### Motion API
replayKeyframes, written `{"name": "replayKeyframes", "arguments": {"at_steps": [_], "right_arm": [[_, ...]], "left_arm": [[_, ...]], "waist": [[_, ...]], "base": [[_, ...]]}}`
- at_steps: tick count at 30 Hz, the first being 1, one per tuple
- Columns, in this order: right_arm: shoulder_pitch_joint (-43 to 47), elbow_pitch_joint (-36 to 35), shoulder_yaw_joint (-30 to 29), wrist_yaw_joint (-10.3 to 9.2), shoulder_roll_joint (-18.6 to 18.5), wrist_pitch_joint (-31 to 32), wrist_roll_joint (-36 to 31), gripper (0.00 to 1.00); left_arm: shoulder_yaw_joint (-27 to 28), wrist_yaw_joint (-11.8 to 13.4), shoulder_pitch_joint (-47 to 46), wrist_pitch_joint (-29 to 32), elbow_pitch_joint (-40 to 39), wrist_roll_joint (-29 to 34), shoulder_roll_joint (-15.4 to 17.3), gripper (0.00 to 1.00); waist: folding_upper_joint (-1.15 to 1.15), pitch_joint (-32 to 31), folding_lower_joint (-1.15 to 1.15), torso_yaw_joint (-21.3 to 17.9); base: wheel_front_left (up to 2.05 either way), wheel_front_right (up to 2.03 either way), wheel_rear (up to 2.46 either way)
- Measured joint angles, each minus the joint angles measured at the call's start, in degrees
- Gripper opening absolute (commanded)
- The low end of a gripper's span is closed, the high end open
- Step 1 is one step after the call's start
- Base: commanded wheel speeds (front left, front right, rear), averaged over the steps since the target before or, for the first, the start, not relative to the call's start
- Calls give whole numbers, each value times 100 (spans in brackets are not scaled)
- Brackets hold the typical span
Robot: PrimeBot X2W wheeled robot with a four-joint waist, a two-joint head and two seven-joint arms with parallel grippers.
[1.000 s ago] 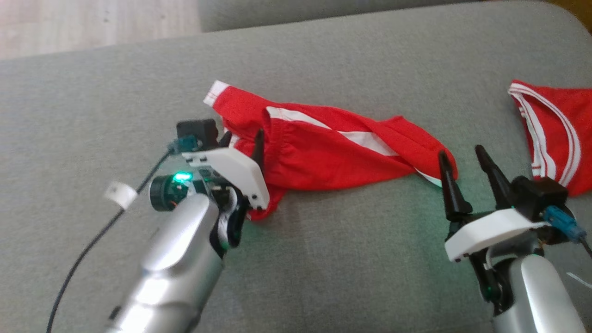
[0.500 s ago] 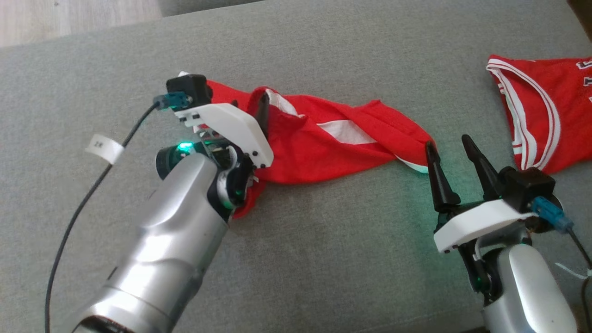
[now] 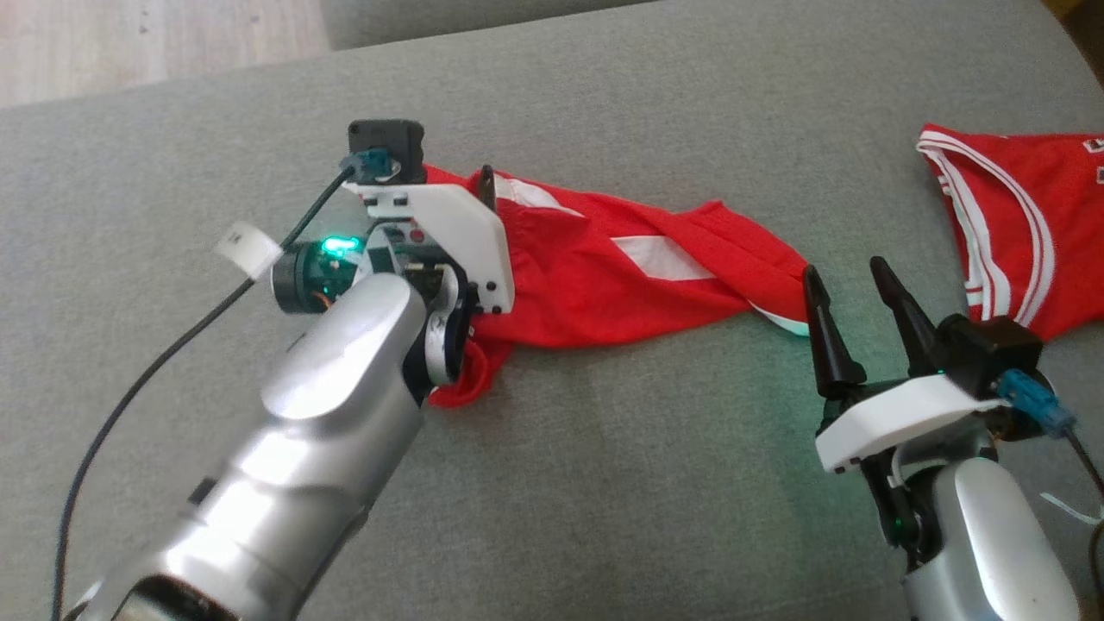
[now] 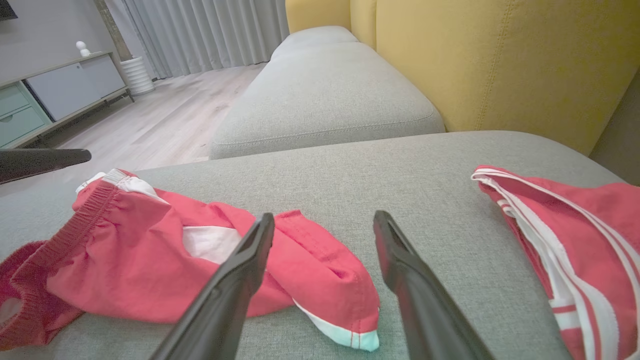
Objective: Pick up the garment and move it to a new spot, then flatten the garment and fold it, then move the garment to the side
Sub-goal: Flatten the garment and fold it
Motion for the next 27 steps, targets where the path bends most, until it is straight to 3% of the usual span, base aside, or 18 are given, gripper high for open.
{"name": "replayKeyframes", "arguments": {"at_steps": [10, 18, 27], "right_arm": [[3, -40, 37, 0, 2, 33, -1, 100], [-2, -42, 125, 0, 8, 24, 5, 100], [-12, -2, 142, 0, 10, -45, 102, 100]], "left_arm": [[33, -51, 387, 177, -791, -489, -79, 100], [47, 154, 360, 321, -541, -476, -26, 100], [196, 191, 15, 425, -276, -485, 99, 100]], "waist": [[0, -49, 0, 33], [0, 120, 1, -237], [0, 293, 1, -371]], "base": [[0, 0, 0], [0, 0, 0], [0, 0, 0]]}}
